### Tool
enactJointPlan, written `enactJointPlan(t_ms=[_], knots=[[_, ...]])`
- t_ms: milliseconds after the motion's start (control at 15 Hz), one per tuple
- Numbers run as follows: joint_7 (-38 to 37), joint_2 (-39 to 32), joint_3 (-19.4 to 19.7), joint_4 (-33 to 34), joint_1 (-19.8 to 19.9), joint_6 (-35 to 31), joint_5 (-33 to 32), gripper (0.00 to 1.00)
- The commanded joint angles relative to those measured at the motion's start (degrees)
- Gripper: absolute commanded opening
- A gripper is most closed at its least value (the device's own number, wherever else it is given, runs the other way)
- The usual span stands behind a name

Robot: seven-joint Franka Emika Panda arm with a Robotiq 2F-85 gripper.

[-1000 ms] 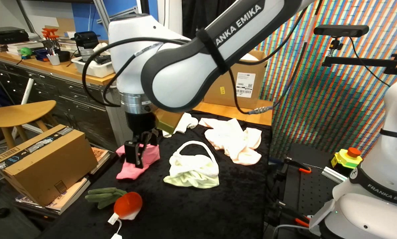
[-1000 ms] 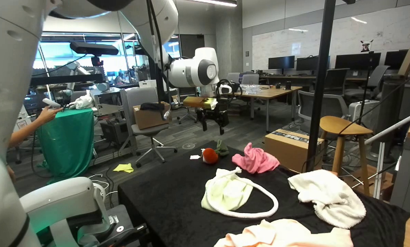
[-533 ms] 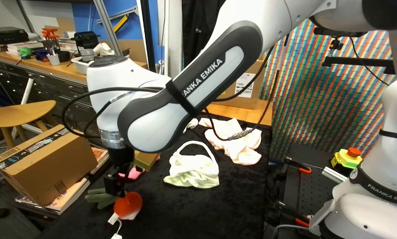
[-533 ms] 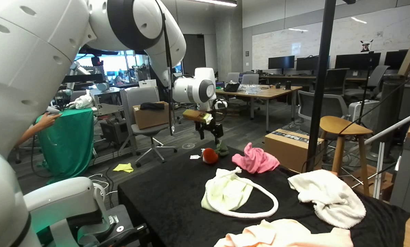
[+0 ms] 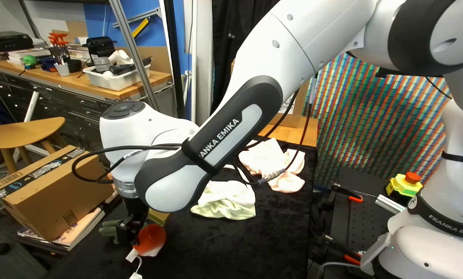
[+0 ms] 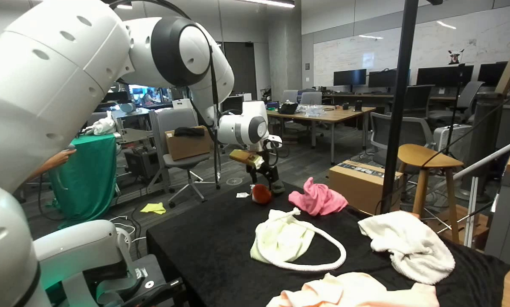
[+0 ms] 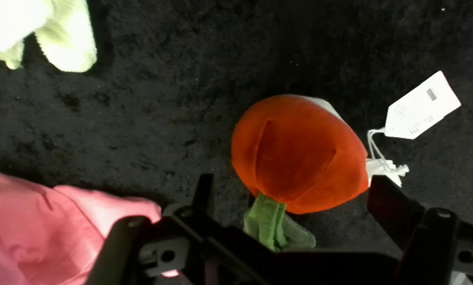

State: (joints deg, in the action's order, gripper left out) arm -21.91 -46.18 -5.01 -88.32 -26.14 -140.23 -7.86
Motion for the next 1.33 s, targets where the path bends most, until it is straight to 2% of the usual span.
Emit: enactJointPlan(t_ms=[0,67,133,200,467,733,933,1000,1267], knots=[[-1.67,-3.56,2.08,4.45,-1.67,-0.12,-0.25,1.0],[-1.71,-4.12,2.33,4.89,-1.81,-0.14,-0.27,1.0],[-1.67,-4.56,2.44,5.41,-1.88,0.09,-0.22,0.79],[-1.55,-4.95,2.51,5.83,-1.91,0.2,-0.17,0.74],[-1.65,-5.3,2.41,7.0,-1.88,1.56,0.27,0.42],[-0.35,-3.58,1.28,6.96,-1.25,7.34,0.92,0.13],[2.1,-1.55,-0.72,6.75,-0.12,14.11,1.98,0.07],[2.86,-0.44,-1.16,6.15,0.09,15.78,1.91,0.09],[5.65,5.58,-2.12,3.33,1.04,21.02,1.26,0.1]])
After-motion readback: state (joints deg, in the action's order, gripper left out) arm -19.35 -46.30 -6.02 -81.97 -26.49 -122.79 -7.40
